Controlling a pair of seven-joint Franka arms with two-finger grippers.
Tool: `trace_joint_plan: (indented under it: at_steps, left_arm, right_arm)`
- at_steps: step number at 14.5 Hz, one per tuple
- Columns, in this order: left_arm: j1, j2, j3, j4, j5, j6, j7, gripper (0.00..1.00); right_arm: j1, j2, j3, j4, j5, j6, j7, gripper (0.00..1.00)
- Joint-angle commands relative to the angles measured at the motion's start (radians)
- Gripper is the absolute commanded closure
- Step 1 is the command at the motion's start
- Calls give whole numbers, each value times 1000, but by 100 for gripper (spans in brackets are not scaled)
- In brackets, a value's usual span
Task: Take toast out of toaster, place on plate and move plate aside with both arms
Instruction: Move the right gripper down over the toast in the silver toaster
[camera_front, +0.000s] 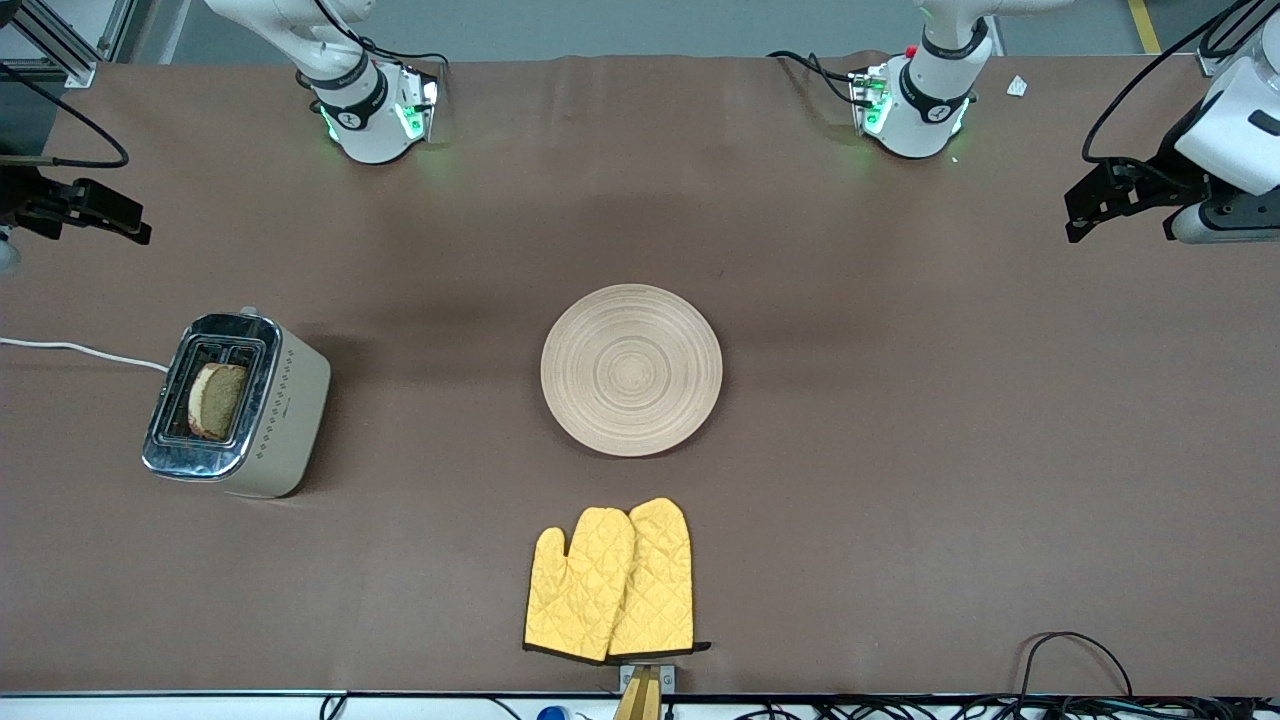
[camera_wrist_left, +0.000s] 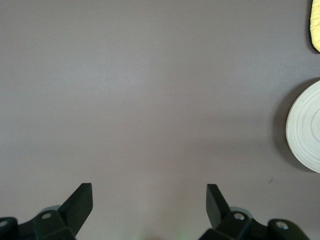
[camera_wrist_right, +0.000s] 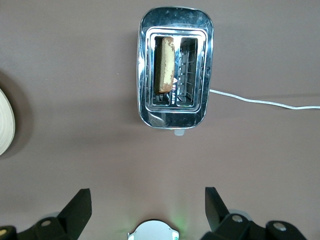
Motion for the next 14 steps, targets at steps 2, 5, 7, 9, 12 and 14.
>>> trace_joint_plan:
  at_steps: [2, 5, 7, 9, 12, 14]
  left_arm:
    - [4, 11, -3, 17, 2, -4, 18, 0]
    - [4, 18, -4, 20, 4, -4, 18, 0]
    - [-4, 34, -3, 30, 5, -4, 18, 0]
    - [-3, 52, -4, 43, 2, -4, 20, 0]
    - [-10, 69, -4, 41, 2, -4, 20, 0]
    - [-12, 70, -4, 40, 2, -4, 18, 0]
  right_arm:
    - [-8, -19, 6, -13, 1, 1, 7, 0]
    - [-5, -19, 6, -13, 3, 2, 7, 0]
    - [-7, -19, 6, -13, 3, 4, 7, 0]
    - [-10, -14, 6, -13, 11, 11, 7, 0]
    - [-23, -4, 1, -39, 8, 66, 2, 0]
    - [-51, 33, 1, -71, 8, 117, 2, 0]
